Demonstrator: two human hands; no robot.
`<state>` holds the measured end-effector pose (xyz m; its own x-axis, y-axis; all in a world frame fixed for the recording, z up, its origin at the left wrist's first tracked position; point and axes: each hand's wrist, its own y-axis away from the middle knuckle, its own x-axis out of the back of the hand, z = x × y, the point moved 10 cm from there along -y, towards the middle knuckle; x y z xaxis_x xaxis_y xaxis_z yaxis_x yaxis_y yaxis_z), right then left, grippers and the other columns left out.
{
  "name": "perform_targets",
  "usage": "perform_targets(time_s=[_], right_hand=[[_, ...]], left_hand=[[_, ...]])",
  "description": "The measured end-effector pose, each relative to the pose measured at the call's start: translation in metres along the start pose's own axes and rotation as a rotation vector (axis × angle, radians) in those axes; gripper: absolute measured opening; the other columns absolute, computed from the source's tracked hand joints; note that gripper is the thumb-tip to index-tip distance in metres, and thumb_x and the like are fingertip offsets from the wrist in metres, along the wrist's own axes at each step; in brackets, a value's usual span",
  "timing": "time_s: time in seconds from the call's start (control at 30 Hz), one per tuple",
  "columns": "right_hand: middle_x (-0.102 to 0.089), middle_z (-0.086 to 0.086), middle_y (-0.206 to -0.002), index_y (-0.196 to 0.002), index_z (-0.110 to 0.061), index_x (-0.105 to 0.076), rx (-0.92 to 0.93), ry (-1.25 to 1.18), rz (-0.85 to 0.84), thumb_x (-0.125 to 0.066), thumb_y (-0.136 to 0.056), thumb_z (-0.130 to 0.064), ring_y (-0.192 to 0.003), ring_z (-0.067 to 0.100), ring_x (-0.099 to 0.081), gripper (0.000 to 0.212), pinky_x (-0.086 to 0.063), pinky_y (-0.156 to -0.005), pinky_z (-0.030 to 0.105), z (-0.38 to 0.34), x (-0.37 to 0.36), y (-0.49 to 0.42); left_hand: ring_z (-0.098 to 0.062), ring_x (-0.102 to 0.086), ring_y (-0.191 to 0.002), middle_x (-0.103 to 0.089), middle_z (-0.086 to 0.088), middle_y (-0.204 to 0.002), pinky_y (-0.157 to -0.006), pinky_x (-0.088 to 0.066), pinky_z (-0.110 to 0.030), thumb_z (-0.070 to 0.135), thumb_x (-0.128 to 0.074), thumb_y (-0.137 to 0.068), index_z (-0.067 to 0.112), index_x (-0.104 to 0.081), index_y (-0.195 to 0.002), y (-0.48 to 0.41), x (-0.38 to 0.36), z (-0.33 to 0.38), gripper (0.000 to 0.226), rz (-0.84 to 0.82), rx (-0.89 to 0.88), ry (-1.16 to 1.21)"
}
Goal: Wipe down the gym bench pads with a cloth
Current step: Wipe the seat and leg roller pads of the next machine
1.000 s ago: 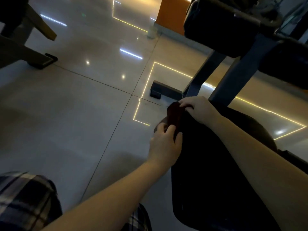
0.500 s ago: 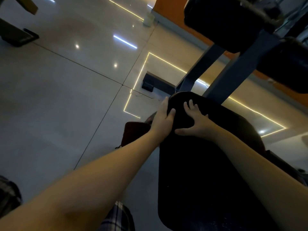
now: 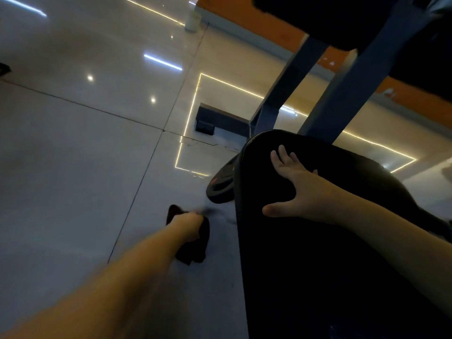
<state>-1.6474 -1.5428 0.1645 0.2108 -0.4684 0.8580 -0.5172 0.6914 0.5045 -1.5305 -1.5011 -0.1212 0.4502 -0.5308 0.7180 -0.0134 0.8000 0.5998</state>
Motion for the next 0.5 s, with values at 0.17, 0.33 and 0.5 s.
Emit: perform_targets(time_s=[0.17,0.33,0.5], right_hand=[[0.031,-0.019,-0.152,-0.149,-0.035,0.018,-0.017,-0.001,-0.034,-0.07,-0.069,-0.061,-0.143,0.005,0.022,0.121,0.009,-0.116,0.047,-0.002,0.0,0.002],[0.025,-0.022,-0.154,-0.149,-0.037,0.014,-0.058,-0.006,-0.032,-0.066,-0.051,-0.069,-0.142,0.0,0.018,0.13,0.002,-0.121,0.046,-0.007,0.003,0.006],[0.022,-0.019,-0.156,-0.151,-0.034,0.01,-0.045,0.002,-0.028,-0.061,-0.042,-0.07,-0.144,0.003,0.014,0.135,0.002,-0.116,0.029,-0.009,0.005,0.005]], left_hand=[[-0.043,-0.023,-0.137,-0.012,-0.017,-0.156,-0.107,-0.033,-0.05,0.03,-0.058,-0.094,0.015,-0.018,-0.152,-0.036,-0.072,0.006,0.073,-0.024,-0.099,-0.381],[-0.046,-0.032,-0.129,-0.022,-0.018,-0.15,-0.099,-0.041,-0.046,0.017,-0.047,-0.097,0.015,-0.025,-0.149,-0.047,-0.07,0.005,0.056,0.086,-0.134,-0.403],[-0.04,-0.044,-0.123,-0.041,-0.019,-0.14,-0.102,-0.04,-0.046,0.016,-0.038,-0.101,0.008,-0.035,-0.141,-0.054,-0.033,-0.006,0.041,0.137,-0.096,0.004]])
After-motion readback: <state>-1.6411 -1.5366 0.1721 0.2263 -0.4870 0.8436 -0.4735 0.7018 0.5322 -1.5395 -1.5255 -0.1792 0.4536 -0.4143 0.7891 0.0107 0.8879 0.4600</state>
